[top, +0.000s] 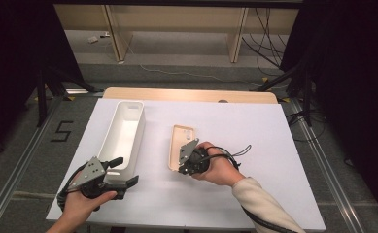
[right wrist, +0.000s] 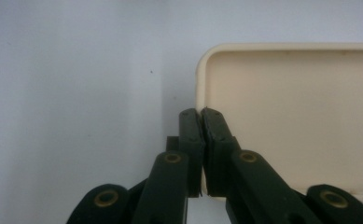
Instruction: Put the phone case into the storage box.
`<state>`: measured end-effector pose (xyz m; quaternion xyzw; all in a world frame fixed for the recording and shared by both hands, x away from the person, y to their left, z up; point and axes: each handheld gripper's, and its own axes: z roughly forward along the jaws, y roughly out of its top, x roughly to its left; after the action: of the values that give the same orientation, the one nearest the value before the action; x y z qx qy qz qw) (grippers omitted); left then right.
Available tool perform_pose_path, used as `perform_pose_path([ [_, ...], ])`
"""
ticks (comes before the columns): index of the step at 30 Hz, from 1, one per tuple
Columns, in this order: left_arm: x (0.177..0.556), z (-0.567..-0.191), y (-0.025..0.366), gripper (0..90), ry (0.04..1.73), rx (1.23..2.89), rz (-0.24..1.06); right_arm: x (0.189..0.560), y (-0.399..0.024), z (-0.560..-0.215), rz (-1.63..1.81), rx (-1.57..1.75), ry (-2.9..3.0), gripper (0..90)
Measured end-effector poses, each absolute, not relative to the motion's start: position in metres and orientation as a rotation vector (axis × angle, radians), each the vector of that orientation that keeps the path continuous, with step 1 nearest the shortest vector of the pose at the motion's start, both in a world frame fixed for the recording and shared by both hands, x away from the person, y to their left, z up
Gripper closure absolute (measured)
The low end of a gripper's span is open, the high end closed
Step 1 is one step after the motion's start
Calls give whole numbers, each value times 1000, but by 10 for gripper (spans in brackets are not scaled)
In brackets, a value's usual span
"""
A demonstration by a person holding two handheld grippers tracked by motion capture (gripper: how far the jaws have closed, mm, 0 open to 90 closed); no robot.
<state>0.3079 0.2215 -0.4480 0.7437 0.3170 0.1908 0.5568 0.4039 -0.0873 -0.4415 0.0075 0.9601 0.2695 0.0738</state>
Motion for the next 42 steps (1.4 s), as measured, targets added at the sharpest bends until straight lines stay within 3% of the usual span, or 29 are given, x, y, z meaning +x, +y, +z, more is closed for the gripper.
perform_pose_path([
  [3, 311, -447, 224, 151, 709, 1768, 506, 400, -93, -438, 896, 25, 2864, 884],
  [4, 308, -448, 222, 152, 744, 1754, 455, 399, -95, -437, 918, 36, 2854, 884],
  [28, 309, -448, 222, 155, 758, 1737, 448, 363, -131, -422, 1241, 100, 2728, 884],
  [42, 323, -423, 206, 170, 797, 1709, 434, 345, -148, -424, 1328, 157, 2707, 885],
])
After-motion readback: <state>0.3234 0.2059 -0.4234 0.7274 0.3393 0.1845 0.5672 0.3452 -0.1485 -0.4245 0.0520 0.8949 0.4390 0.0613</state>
